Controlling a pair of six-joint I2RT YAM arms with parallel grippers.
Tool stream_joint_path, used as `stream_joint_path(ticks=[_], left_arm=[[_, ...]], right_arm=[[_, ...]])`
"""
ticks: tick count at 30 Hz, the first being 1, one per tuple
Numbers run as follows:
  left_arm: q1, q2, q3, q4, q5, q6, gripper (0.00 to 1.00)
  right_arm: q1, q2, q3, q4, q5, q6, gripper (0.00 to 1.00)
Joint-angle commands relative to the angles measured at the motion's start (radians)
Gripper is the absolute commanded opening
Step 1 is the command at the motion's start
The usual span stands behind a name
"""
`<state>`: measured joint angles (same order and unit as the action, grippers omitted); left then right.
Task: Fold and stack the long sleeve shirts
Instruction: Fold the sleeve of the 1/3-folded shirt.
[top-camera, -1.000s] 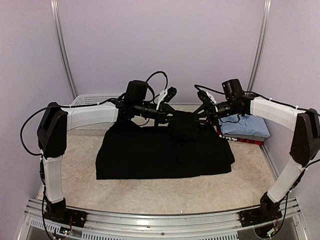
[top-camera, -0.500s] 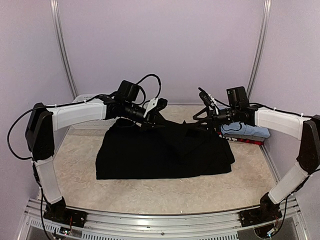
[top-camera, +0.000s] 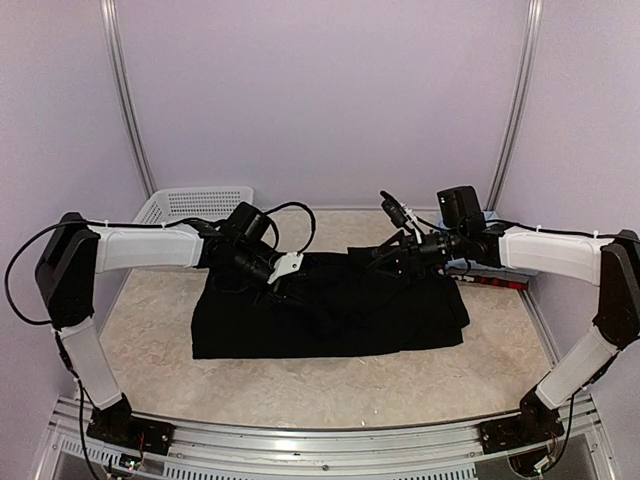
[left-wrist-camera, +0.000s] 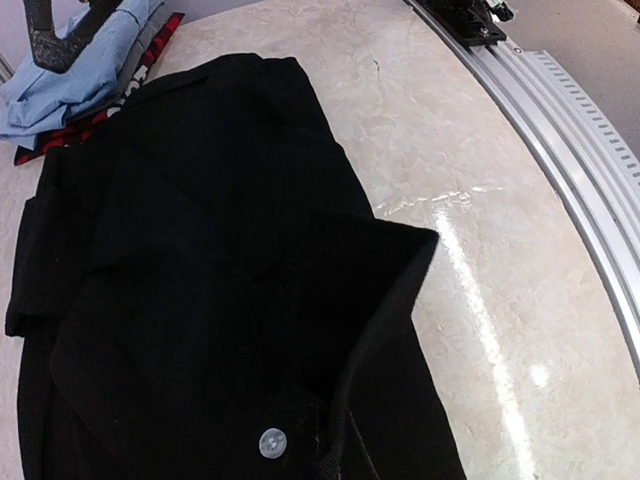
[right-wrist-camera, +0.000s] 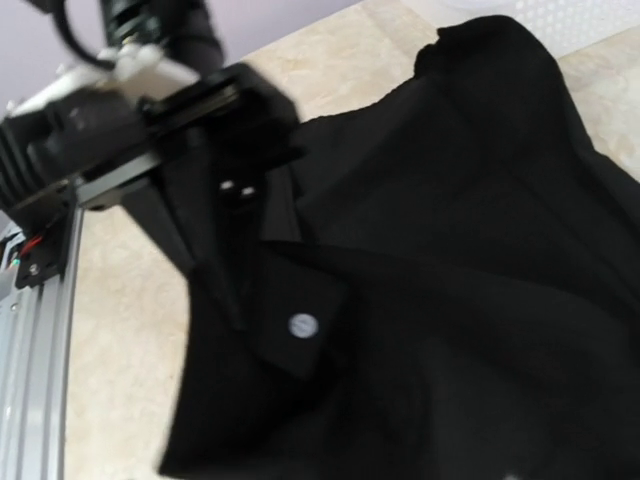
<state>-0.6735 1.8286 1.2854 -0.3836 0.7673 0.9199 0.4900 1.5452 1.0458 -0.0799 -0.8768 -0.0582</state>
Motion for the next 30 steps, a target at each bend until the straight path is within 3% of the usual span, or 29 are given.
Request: stream_joint_path(ticks=[1,7,24,27,30], left_arm=[[0.027,-0.096,-0.092,0.047,-0.035,-0.035,0.00],[0.072,-0.174,-0.223,0.133,-0.019,-0.085,0.00],[0.188,-0.133,-0.212,0.124,0.019,-0.130,0.13],[0.203,-0.156,-0.241,0.182,0.000,-0.180,0.20],[0.224,-0.208,-0.307,0.267,-0.030,-0.234,0.38]], right_arm=[[0.001,0.014,-0.008,0.029,0.043,0.022,0.74],[0.002,0.038,-0.012,0.031,0.067,0.027,0.73],[0.002,0.068,-0.048,0.019,0.146,0.040,0.72],[0.009,0.077,-0.052,0.012,0.170,0.054,0.71],[0.032,0.076,-0.072,0.035,0.188,0.085,0.70]])
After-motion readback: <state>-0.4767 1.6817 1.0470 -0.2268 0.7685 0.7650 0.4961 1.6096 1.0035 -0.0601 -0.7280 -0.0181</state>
